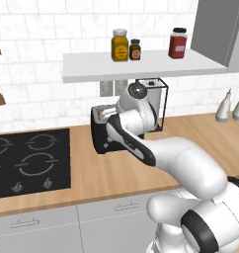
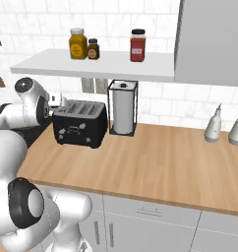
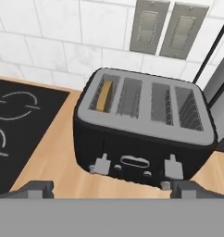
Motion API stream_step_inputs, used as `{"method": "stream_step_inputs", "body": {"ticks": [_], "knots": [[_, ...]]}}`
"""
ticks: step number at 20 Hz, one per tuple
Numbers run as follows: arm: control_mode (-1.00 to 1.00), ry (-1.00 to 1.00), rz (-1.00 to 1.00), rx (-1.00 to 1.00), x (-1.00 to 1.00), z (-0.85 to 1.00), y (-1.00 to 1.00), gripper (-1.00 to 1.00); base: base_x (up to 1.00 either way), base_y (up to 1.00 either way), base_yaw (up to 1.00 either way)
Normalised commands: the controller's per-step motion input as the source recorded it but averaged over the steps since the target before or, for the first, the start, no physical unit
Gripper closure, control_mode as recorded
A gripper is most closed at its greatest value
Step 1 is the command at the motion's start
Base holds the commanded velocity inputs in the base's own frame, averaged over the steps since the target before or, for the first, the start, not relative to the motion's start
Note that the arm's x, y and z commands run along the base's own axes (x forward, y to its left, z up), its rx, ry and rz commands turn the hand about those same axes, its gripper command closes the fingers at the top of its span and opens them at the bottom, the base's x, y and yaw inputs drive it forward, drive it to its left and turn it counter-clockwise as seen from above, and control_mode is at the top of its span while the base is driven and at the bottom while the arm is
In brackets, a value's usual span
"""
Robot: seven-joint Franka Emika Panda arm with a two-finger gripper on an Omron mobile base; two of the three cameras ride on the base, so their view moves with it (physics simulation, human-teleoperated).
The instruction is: Start the toaster. Once the lever pops up, take the bread to the plate on the dining counter.
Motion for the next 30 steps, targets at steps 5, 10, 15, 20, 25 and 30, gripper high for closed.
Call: {"method": "stream_step_inputs", "body": {"ticks": [5, 10, 15, 20, 25, 30], "knots": [[-1.0, -0.01, 0.0, 0.0, 0.15, 0.09, 0.1, -1.0, 0.0, 0.0, 0.0], [-1.0, 0.0, 0.0, 0.0, 0.0, 0.28, 0.04, -1.0, 0.0, 0.0, 0.0], [-1.0, 0.0, 0.0, 0.0, 0.0, 0.05, 0.0, -1.0, 0.0, 0.0, 0.0], [-1.0, 0.0, 0.0, 0.0, 0.0, 0.0, 0.0, -1.0, 0.0, 0.0, 0.0], [-1.0, 0.0, 0.0, 0.0, 0.0, 0.0, 0.0, -1.0, 0.0, 0.0, 0.0], [-1.0, 0.0, 0.0, 0.0, 0.0, 0.0, 0.0, -1.0, 0.0, 0.0, 0.0]]}}
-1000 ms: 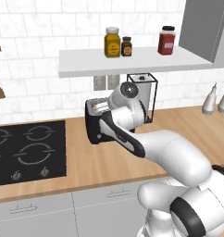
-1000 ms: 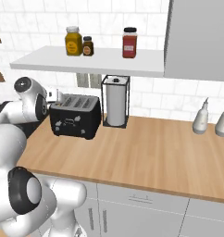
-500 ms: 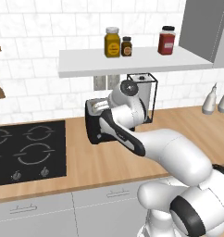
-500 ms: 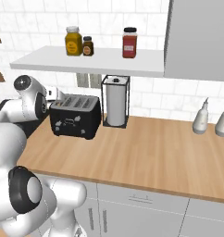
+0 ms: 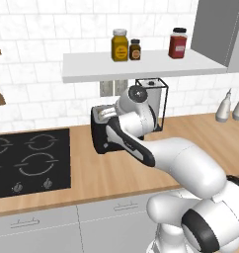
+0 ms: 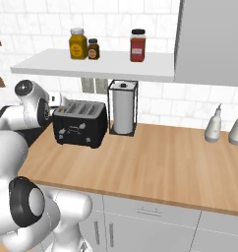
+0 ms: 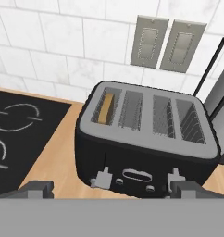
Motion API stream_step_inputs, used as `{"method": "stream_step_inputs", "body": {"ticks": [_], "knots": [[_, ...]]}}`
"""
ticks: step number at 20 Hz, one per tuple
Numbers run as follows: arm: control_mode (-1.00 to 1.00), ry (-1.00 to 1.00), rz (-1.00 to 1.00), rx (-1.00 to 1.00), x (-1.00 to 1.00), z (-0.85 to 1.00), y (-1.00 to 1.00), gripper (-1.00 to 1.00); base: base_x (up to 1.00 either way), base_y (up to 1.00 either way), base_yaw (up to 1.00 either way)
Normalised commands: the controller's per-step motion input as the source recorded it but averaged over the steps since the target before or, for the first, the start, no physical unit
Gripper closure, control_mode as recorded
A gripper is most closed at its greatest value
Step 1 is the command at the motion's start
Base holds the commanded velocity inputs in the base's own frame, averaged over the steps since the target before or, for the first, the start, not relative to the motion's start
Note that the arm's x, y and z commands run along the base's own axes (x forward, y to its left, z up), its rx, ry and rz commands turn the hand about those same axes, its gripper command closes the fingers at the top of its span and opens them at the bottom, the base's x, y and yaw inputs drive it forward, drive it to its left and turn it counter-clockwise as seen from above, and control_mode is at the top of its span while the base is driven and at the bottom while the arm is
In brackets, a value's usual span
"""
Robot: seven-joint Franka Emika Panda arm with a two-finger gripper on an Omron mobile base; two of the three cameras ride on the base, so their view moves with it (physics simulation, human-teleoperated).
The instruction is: Start the toaster. Once the lever pops up, take the bread to the plate on the dining counter.
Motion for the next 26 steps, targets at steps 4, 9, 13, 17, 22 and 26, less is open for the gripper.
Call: {"method": "stream_step_inputs", "body": {"ticks": [4, 9, 13, 17, 22, 26], "knots": [[-1.0, 0.0, 0.0, 0.0, 0.0, 0.0, 0.0, -1.0, 0.0, 0.0, 0.0], [-1.0, 0.0, 0.0, 0.0, 0.0, 0.0, 0.0, -1.0, 0.0, 0.0, 0.0], [-1.0, 0.0, 0.0, 0.0, 0.0, 0.0, 0.0, -1.0, 0.0, 0.0, 0.0], [-1.0, 0.0, 0.0, 0.0, 0.0, 0.0, 0.0, -1.0, 0.0, 0.0, 0.0], [-1.0, 0.0, 0.0, 0.0, 0.0, 0.0, 0.0, -1.0, 0.0, 0.0, 0.0], [-1.0, 0.0, 0.0, 0.0, 0.0, 0.0, 0.0, -1.0, 0.0, 0.0, 0.0]]}}
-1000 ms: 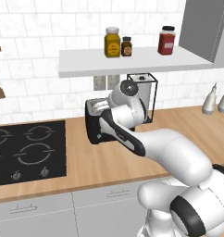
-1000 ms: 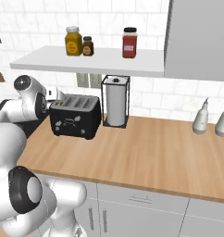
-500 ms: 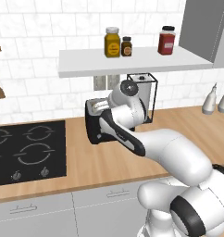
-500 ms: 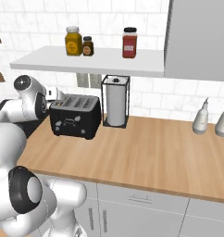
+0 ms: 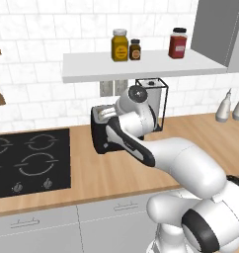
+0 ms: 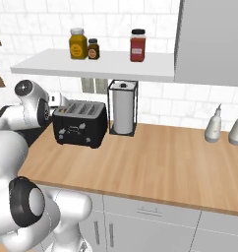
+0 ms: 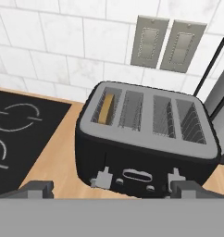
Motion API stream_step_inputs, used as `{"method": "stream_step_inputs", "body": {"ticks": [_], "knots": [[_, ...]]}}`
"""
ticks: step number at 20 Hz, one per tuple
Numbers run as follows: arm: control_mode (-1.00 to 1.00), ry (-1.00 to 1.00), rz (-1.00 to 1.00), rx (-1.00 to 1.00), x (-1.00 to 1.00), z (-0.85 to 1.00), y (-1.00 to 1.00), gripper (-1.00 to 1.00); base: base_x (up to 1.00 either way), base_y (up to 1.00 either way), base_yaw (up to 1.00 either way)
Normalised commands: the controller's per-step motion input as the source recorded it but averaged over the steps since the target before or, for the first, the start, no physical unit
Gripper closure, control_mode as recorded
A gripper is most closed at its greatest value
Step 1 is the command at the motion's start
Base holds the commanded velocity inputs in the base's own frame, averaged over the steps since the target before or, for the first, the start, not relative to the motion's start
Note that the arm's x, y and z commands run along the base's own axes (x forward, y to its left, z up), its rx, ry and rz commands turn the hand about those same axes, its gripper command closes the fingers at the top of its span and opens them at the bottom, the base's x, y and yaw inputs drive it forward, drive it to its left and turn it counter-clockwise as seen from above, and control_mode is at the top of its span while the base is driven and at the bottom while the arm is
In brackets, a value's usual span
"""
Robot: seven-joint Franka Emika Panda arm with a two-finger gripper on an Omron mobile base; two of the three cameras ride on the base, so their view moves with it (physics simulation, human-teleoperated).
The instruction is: Start the toaster. Once the lever pops up, take the bread to the plate on the dining counter.
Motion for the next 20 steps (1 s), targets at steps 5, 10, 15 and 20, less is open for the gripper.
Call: {"method": "stream_step_inputs", "body": {"ticks": [5, 10, 15, 20], "knots": [[-1.0, 0.0, 0.0, 0.0, 0.0, 0.0, 0.0, -1.0, 0.0, 0.0, 0.0], [-1.0, 0.0, 0.0, 0.0, 0.0, 0.0, 0.0, -1.0, 0.0, 0.0, 0.0], [-1.0, 0.0, 0.0, 0.0, 0.0, 0.0, 0.0, -1.0, 0.0, 0.0, 0.0], [-1.0, 0.0, 0.0, 0.0, 0.0, 0.0, 0.0, -1.0, 0.0, 0.0, 0.0]]}}
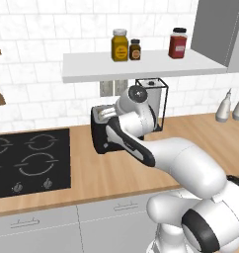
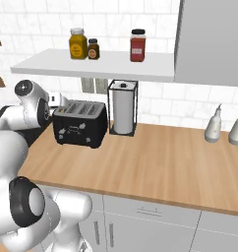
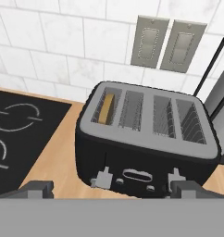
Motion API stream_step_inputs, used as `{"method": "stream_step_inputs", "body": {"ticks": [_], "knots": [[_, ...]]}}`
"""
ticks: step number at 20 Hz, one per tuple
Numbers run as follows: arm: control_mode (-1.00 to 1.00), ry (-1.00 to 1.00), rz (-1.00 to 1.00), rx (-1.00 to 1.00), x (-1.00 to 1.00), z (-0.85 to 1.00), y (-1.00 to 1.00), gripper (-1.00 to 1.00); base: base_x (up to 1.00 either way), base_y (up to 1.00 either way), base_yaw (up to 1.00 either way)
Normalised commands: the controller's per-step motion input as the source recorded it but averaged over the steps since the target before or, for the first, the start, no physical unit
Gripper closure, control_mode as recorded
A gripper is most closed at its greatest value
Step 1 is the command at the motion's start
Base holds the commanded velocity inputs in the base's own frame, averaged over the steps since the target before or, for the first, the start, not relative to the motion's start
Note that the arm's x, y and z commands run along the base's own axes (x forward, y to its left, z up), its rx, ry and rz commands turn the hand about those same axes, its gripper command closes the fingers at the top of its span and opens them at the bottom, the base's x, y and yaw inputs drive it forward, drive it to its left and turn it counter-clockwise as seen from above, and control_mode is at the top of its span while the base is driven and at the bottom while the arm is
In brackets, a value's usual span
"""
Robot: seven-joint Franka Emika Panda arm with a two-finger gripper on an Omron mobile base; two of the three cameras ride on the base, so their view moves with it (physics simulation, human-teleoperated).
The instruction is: Start the toaster. Once the lever pops up, take the bread to the plate on the dining counter.
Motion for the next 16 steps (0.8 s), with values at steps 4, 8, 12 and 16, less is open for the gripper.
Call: {"method": "stream_step_inputs", "body": {"ticks": [4, 8, 12, 16], "knots": [[-1.0, 0.0, 0.0, 0.0, 0.0, 0.0, 0.0, -1.0, 0.0, 0.0, 0.0], [-1.0, 0.0, 0.0, 0.0, 0.0, 0.0, 0.0, -1.0, 0.0, 0.0, 0.0], [-1.0, 0.0, 0.0, 0.0, 0.0, 0.0, 0.0, -1.0, 0.0, 0.0, 0.0], [-1.0, 0.0, 0.0, 0.0, 0.0, 0.0, 0.0, -1.0, 0.0, 0.0, 0.0]]}}
